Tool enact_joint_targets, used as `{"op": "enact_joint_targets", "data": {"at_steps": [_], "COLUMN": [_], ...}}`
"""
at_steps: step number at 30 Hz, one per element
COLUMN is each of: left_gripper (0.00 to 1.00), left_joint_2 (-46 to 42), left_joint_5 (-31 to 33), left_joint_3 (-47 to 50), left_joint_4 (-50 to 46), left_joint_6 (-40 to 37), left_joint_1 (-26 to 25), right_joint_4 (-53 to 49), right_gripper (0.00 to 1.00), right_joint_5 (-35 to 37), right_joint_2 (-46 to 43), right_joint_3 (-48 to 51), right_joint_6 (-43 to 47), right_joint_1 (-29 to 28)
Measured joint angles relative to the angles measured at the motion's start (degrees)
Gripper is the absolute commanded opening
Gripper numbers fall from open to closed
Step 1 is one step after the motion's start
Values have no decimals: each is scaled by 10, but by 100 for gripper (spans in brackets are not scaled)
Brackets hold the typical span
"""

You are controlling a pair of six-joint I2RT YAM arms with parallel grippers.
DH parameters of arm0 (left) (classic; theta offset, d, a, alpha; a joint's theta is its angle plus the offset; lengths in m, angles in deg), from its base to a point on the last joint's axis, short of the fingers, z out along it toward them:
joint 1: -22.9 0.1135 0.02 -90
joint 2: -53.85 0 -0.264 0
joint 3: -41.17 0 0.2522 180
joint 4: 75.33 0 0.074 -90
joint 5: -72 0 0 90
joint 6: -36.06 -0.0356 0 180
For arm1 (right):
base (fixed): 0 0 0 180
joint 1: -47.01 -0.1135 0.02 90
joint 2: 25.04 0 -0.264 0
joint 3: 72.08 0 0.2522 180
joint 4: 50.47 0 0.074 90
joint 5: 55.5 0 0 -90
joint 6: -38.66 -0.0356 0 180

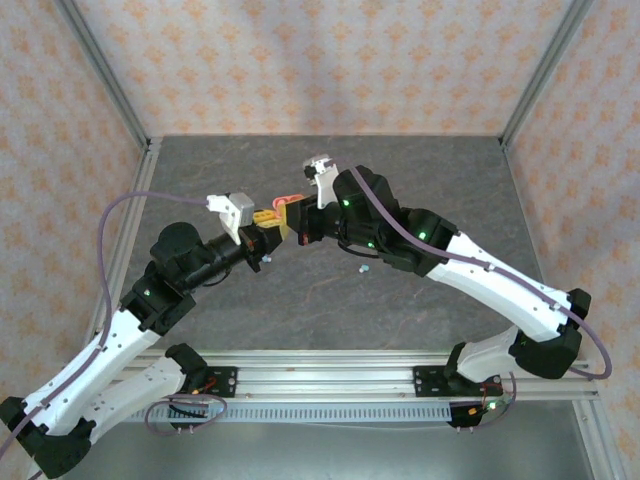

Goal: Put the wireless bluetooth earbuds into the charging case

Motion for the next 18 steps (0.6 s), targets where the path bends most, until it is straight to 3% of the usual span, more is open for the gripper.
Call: {"op": "enact_joint_targets", "data": {"at_steps": [18], "left_gripper": [0], "left_joint_2": [-12], "left_joint_5": [3], "left_joint_3": [0], "left_joint_4": [-17], "left_joint_6": [-9], "left_joint_1": [0], "right_joint_4": [-4], "right_gripper": [11], "right_joint_5": [-4], "right_joint_2": [1], "right_joint_3": [1], "right_joint_6": [-14], "right_joint_1": [-5]}}
